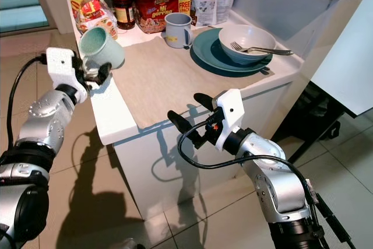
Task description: Setting the table
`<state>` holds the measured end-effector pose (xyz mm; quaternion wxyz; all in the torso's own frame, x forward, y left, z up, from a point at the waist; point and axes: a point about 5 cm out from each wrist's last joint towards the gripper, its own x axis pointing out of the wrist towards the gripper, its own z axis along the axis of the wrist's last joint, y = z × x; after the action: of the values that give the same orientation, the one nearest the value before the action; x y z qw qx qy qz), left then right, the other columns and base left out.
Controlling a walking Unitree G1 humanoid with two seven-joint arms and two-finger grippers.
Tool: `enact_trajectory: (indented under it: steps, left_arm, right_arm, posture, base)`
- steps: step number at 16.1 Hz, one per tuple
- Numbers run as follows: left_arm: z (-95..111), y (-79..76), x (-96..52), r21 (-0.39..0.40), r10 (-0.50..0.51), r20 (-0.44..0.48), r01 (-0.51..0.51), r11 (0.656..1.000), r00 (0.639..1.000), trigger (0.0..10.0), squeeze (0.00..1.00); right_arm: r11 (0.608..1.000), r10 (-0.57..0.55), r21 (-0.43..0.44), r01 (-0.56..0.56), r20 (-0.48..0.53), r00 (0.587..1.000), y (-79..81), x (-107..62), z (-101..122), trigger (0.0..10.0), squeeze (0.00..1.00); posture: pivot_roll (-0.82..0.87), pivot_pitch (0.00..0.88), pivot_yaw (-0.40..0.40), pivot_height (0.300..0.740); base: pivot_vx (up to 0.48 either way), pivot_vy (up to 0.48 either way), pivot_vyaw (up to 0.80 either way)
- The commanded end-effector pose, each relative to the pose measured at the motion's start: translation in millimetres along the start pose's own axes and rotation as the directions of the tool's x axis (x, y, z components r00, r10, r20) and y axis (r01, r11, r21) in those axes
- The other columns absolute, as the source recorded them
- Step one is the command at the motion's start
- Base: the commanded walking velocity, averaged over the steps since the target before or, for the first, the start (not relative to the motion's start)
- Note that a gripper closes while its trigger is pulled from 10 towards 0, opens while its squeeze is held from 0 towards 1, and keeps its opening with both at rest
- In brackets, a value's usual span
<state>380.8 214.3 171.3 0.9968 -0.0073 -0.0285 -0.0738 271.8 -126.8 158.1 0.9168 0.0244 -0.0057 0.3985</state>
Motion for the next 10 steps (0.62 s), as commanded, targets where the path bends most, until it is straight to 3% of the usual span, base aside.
enact_trajectory:
  steps: [1, 5, 10]
  left_arm:
    - [10.4, -1.4, 4.3, -0.004, -0.022, 0.044, 0.022, 1.0, 0.999, 10.0, 0.0]
    - [22.7, 1.6, 4.1, 0.026, -0.061, 0.104, 0.058, 0.998, 0.993, 10.0, 0.0]
    - [18.1, 9.2, 6.4, 0.09, -0.024, 0.064, 0.018, 0.996, 0.998, 10.0, 0.0]
  right_arm:
    - [1.0, 0.005, 0.002, -0.005, 0.01, 1.0, 1.3, -2.3, 3.9, 10.0, 0.0]
    - [1.0, 0.003, -0.003, -0.003, 0.007, 1.0, -1.3, -2.5, 5.9, 10.0, 0.0]
    - [1.0, 0.023, -0.002, -0.023, -0.002, 1.0, 0.3, -3.4, 6.1, 10.0, 0.0]
  posture:
    - [0.07, 0.0, -0.004, 0.74]
    - [0.08, 0.0, -0.012, 0.74]
    - [0.05, 0.0, -0.007, 0.74]
  base:
    - [0.0, 0.0, 0.0]
    - [0.0, 0.0, 0.0]
    - [0.0, 0.0, 0.0]
